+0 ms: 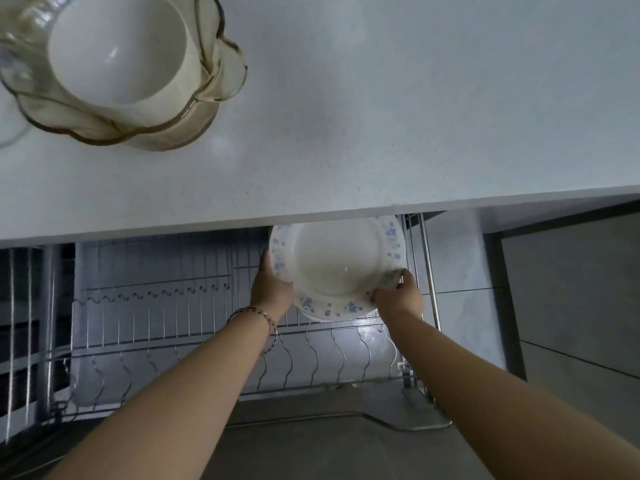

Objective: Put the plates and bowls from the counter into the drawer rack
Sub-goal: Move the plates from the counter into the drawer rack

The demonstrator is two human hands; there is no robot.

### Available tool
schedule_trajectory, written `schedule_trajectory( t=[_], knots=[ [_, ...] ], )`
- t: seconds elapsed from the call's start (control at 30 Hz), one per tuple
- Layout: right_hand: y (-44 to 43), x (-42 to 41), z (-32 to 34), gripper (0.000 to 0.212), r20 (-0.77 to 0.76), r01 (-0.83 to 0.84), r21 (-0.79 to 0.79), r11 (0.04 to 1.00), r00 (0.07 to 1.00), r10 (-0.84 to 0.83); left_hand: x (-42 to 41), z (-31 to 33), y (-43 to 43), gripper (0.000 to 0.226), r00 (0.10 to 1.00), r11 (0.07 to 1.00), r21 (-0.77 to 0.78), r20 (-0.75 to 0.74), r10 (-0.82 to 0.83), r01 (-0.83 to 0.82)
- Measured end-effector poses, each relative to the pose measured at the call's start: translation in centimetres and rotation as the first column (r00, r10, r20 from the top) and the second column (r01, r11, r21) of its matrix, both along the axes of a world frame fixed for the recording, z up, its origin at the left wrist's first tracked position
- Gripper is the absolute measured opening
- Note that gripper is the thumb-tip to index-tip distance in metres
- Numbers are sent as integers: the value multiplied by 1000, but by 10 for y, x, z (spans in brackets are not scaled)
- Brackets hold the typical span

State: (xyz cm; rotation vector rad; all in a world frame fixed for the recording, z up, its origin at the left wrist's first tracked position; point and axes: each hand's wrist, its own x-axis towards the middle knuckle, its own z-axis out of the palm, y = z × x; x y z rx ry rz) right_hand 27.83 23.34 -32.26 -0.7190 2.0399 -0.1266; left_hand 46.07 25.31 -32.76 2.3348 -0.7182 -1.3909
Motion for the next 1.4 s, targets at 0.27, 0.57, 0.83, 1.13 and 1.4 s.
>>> schedule_trajectory(
  t=[0.27,0.57,0.83,1.13,1.4],
  knots=[
    [-2,-12,22,45,30,-245,84,966,970,243,3,21,5,51,986,977,130,-56,-160,166],
    [-32,-53,115,38,206,-676,161,719,736,645,-47,135,-25,29,884,883,54,7,-467,466],
    [-94,-169,226,40,98,-566,-38,823,818,567,-168,247,-101,20,822,814,-128,30,-568,567],
    [-209,-324,303,33,22,-554,-139,821,827,562,-292,318,-190,17,926,910,-195,-21,-376,365],
    [-287,-379,332,24,-4,-585,-195,787,803,596,-339,339,-249,28,974,958,-176,4,-228,225]
  ],
)
